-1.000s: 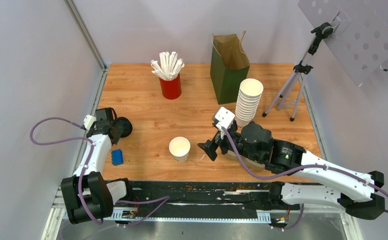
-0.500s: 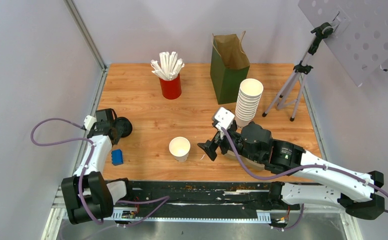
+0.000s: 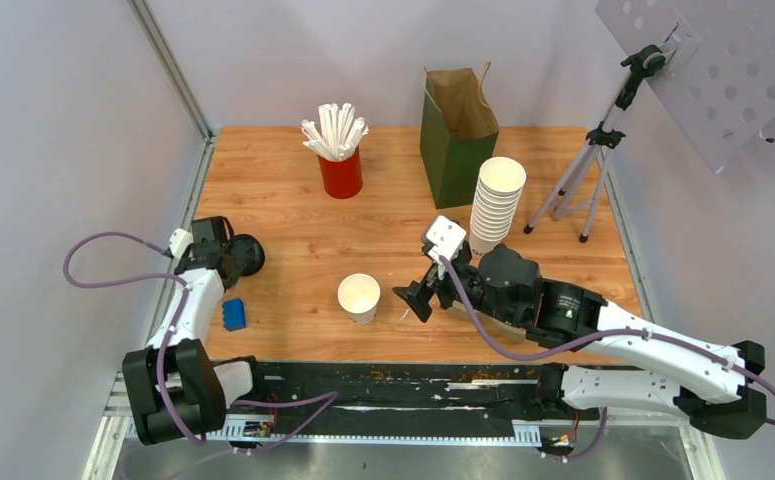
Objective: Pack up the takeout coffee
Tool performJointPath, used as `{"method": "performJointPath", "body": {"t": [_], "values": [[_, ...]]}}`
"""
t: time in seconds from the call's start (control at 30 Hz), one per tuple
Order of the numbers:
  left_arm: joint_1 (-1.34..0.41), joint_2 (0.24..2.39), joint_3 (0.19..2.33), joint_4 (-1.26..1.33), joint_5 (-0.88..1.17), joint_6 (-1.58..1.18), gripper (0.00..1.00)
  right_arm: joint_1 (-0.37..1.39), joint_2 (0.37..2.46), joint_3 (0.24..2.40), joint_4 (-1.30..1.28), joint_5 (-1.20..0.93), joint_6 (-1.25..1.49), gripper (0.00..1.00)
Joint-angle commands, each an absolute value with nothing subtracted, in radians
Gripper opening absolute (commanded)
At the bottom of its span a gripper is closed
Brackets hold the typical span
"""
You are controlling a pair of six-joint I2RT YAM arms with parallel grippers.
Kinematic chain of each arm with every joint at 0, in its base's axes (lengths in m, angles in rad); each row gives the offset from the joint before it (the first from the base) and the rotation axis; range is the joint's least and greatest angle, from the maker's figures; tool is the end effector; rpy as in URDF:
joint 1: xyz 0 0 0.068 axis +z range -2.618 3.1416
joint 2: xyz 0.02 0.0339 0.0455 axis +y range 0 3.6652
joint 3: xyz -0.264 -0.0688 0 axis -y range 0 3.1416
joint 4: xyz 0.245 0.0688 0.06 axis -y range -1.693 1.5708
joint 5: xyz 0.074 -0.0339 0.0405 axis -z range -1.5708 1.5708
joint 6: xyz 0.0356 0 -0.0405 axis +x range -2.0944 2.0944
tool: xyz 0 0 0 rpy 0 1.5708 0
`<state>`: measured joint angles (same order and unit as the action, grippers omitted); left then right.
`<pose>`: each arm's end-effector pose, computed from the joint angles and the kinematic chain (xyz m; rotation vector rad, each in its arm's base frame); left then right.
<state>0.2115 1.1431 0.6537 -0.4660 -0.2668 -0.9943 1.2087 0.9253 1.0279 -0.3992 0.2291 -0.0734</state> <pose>0.2107 0.0548 0.2030 -1.4907 1.9792 0.0070 0.0794 0.1867 0.3774 -1.0024 1.6128 0.5693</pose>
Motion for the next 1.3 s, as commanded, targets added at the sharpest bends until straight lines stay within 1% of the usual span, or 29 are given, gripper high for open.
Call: {"method": "performJointPath", "body": {"t": [0.0,0.1,0.2,0.57,0.83,0.97,1.07,1.1,1.27], "values": [[0.22,1.136,0.706,-0.446,-0.264,-0.96,0.1,1.212,0.936,1.031,-0.348,0.212,-0.081,0.88],[0.221,1.127,0.722,-0.462,-0.258,-0.953,0.08,1.213,0.947,1.035,-0.345,0.202,-0.078,0.88],[0.22,1.115,0.735,-0.481,-0.268,-0.946,0.0,1.213,0.952,1.031,-0.332,0.191,-0.073,0.87],[0.221,1.069,0.785,-0.544,-0.304,-0.892,0.0,1.213,0.981,1.014,-0.275,0.152,-0.067,0.87],[0.221,1.007,0.807,-0.568,-0.253,-0.845,0.0,1.213,0.993,0.996,-0.208,0.151,-0.059,0.86],[0.221,1.009,0.801,-0.547,-0.247,-0.802,0.0,1.212,1.021,1.011,-0.218,0.149,-0.044,0.86],[0.222,1.058,0.804,-0.543,-0.225,-0.813,0.2,1.214,1.027,1.015,-0.212,0.131,-0.023,0.86],[0.223,1.073,0.807,-0.543,-0.216,-0.816,0.23,1.212,1.026,1.014,-0.205,0.129,-0.019,0.85],[0.261,1.14,0.789,-0.486,-0.155,-0.812,0.27,1.213,1.031,1.021,-0.21,0.124,-0.017,0.85]]}}
